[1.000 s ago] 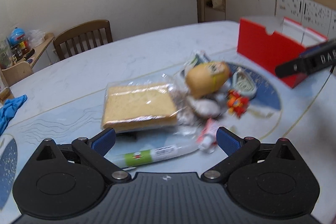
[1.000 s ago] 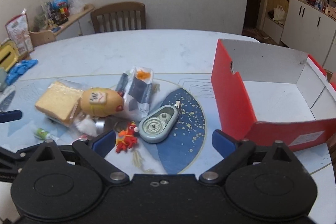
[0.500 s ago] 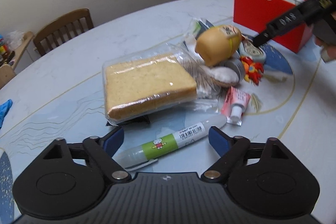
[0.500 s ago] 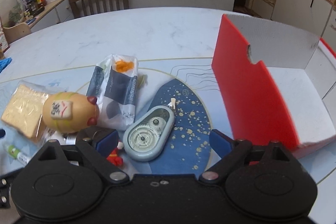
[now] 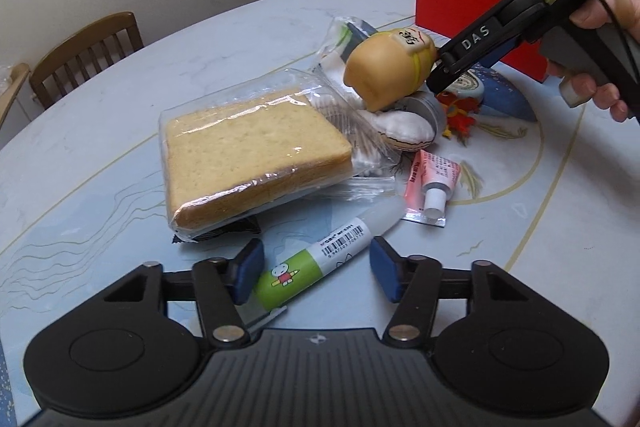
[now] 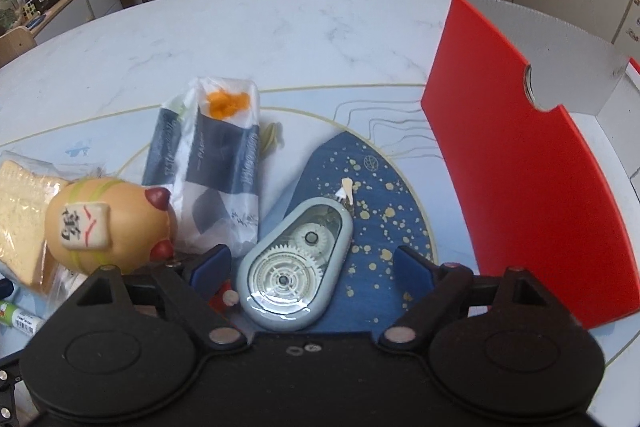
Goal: Organize objects
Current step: 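Grasp the green glue stick with the left tool while the right tool grasps the correction tape, then carry the glue stick and correction tape into the red shoebox with both tools, then open both tools to release the glue stick and tape in the box, then grasp the bagged bread with the left tool while the right tool grasps the yellow figurine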
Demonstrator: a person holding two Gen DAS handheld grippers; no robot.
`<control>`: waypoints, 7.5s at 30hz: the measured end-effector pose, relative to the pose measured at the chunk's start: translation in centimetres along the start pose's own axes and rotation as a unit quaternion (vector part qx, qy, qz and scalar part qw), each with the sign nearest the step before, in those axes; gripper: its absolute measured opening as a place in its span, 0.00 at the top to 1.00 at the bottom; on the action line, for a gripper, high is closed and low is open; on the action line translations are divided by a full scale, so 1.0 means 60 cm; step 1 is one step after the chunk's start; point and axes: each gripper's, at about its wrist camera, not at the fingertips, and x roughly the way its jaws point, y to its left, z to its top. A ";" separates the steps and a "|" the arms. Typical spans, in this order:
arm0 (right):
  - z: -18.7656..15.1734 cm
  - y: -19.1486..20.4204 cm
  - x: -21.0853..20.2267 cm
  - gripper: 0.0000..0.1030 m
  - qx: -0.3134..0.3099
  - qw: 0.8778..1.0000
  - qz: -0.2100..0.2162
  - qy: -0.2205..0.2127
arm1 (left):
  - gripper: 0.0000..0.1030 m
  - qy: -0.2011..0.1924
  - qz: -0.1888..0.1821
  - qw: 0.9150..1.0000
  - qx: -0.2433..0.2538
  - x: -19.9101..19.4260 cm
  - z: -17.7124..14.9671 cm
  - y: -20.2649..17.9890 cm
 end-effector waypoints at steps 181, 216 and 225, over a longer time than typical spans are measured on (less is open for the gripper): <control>-0.033 -0.087 -0.274 0.01 -0.110 0.973 0.174 -0.109 | 0.21 -0.066 -0.014 0.992 -0.109 -0.126 0.182 -0.076; 0.011 0.075 -0.159 0.01 -0.118 0.983 0.139 -0.028 | 0.00 -0.009 -0.092 0.957 0.274 0.021 0.138 0.070; 0.027 0.100 -0.119 0.01 -0.120 0.982 0.148 -0.009 | 0.00 0.023 -0.146 0.943 0.299 0.055 0.141 0.069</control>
